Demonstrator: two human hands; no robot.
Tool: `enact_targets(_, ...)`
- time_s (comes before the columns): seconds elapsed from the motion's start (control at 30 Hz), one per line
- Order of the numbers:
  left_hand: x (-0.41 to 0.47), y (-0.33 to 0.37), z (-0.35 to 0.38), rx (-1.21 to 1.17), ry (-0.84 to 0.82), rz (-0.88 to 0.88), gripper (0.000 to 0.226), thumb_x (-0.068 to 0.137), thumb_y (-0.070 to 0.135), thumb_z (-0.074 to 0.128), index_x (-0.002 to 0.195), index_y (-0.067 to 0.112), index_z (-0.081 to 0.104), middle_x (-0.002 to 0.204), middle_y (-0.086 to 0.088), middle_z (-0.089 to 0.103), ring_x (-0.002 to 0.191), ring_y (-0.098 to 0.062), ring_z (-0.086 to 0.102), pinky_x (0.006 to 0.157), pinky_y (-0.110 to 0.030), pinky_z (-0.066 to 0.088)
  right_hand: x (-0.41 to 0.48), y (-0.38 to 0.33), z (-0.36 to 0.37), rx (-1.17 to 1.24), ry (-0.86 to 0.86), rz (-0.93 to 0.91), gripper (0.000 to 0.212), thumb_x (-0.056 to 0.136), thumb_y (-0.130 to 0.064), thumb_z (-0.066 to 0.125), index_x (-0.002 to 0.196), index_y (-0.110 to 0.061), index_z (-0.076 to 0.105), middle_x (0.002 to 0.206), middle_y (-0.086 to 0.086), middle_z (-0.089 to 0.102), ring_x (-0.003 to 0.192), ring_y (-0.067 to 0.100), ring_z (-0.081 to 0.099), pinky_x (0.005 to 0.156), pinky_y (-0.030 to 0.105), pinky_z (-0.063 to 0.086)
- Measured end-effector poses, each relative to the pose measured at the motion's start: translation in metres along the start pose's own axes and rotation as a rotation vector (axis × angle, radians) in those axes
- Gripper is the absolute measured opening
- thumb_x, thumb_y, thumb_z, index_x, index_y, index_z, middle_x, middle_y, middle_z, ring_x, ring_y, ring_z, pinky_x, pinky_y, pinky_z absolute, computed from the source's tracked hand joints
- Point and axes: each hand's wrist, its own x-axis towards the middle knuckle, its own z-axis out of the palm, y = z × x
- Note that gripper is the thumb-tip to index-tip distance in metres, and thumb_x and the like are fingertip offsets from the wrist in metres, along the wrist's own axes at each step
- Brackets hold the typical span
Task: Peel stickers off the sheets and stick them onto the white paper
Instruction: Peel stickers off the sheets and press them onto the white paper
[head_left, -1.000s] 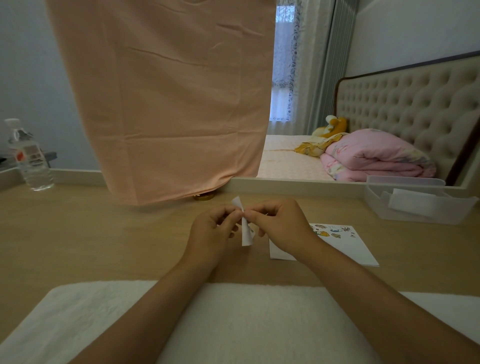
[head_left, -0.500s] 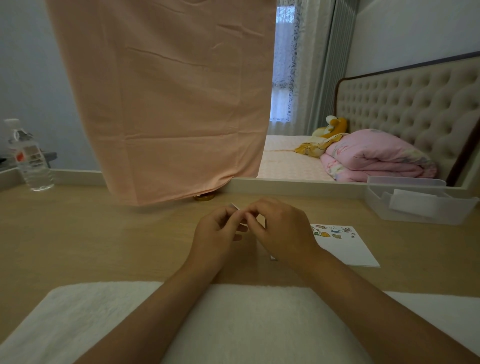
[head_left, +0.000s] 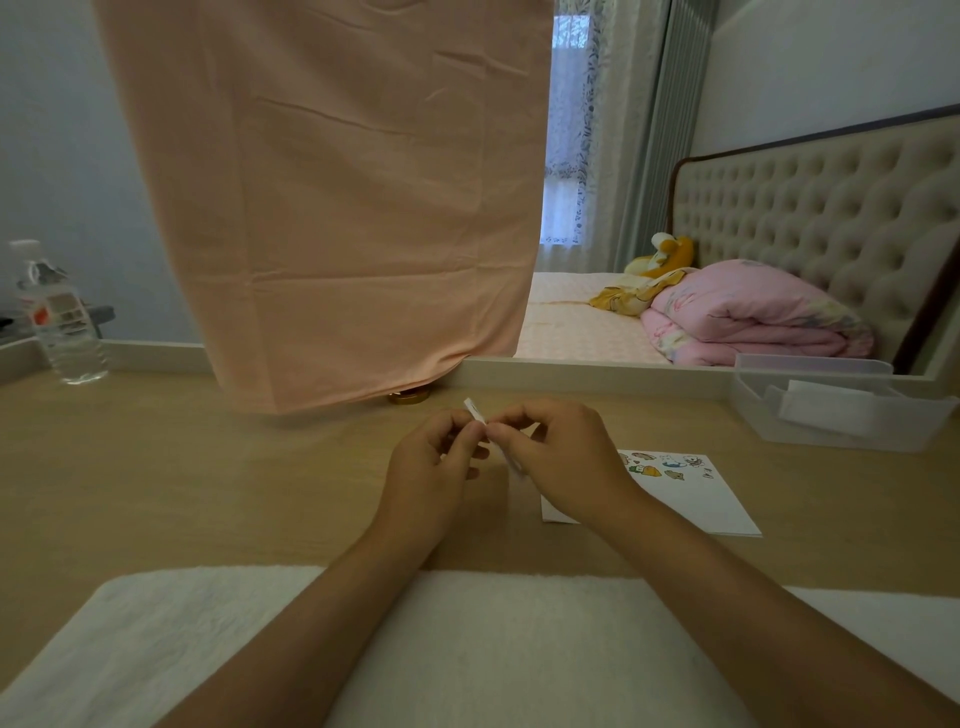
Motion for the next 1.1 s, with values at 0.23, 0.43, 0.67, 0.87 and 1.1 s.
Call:
enact_targets(0.23,0.000,0.001,0.000,0.075,0.026,0.067,0.021,0.099,0.022,0.060,0.094,0.040,0.070,0.095,0.021,0.072,0.090,-0.005,0.069,0.080,-0.048,0.059,0.001,-0.001,0.000,-0.026,0.036,0.027,0.013,0.091,-0.038,0.069,0.097,-0.033,0.080,0.093,-0.019,0.075,0.065,-0.008,0.058,0.061,0.019,0.042)
enact_targets(0.43,-0.001,0.003,0.002,0.008,0.099,0.005,0.019,0.096,0.020,0.064,0.101,0.036,0.071,0.099,0.015,0.074,0.090,-0.008,0.071,0.076,-0.042,0.062,0.000,-0.006,0.001,-0.036,0.062,0.072,0.015,0.092,-0.038,0.068,0.095,-0.030,0.080,0.089,-0.016,0.074,0.063,-0.002,0.057,0.059,0.020,0.041)
enact_targets(0.67,-0.003,0.011,0.005,-0.194,0.104,-0.166,0.014,0.097,0.013,0.062,0.102,0.017,0.075,0.103,0.003,0.076,0.084,-0.011,0.075,0.068,-0.034,0.062,0.004,-0.010,0.001,0.170,0.027,0.227,0.018,0.094,-0.027,0.067,0.079,-0.027,0.077,0.087,-0.010,0.075,0.056,-0.002,0.060,0.052,0.014,0.044)
enact_targets(0.87,-0.002,0.013,0.006,-0.272,0.066,-0.235,0.016,0.099,0.014,0.059,0.103,0.017,0.074,0.093,0.007,0.077,0.081,-0.015,0.076,0.068,-0.035,0.063,0.004,-0.016,-0.007,0.370,-0.027,0.379,0.016,0.093,-0.017,0.068,0.085,-0.009,0.078,0.090,0.003,0.076,0.055,0.004,0.059,0.041,0.011,0.039)
enact_targets(1.1,0.000,0.009,0.006,-0.127,0.083,-0.143,0.013,0.099,0.014,0.057,0.103,0.015,0.069,0.095,0.005,0.077,0.077,-0.012,0.075,0.061,-0.034,0.060,0.011,-0.010,-0.018,0.124,-0.100,0.178,0.012,0.095,-0.025,0.068,0.091,-0.020,0.079,0.090,-0.009,0.074,0.058,-0.005,0.060,0.060,0.019,0.048)
